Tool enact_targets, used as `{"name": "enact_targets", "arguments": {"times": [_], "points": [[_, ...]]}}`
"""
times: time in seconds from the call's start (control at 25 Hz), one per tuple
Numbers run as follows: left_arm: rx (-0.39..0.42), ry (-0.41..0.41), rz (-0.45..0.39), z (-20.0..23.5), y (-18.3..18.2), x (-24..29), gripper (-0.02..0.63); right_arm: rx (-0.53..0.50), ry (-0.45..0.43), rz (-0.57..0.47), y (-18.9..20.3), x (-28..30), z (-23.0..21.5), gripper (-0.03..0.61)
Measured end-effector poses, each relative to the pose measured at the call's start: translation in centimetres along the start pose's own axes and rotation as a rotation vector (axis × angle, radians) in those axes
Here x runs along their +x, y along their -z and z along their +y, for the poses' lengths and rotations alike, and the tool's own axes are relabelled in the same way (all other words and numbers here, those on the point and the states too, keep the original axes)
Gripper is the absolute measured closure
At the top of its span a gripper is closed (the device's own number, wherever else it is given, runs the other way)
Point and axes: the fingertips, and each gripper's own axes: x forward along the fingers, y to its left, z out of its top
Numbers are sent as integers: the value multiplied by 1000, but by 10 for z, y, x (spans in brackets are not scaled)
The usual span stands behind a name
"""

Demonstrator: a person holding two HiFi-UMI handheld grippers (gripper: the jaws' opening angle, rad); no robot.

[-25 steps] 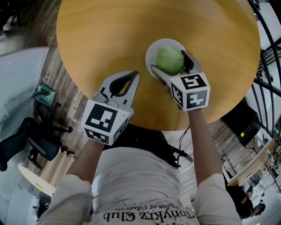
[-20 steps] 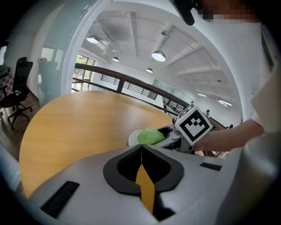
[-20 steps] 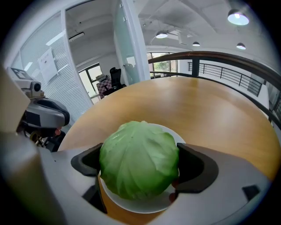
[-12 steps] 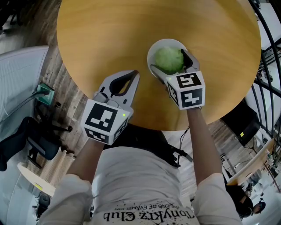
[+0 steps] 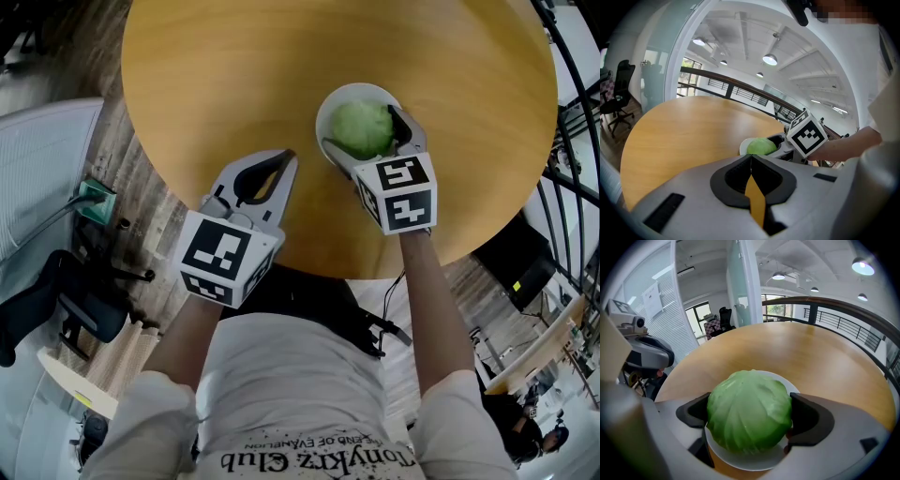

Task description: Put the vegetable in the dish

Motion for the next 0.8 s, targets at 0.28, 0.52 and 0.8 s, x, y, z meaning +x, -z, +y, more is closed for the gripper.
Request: {"name": "enact_targets", "arguments": {"times": [0.28,0.52,0.8], "points": [[-2,-2,8,0,3,0,591,16,-11,-14,1,-3,-3,87],[10,-8,7,-1,1,-10,591,52,-23,-56,-13,-14,-4,87],[31,-8,-13,-9,-10,-36,591,23,-23,-110,-35,-48,13,89]]}}
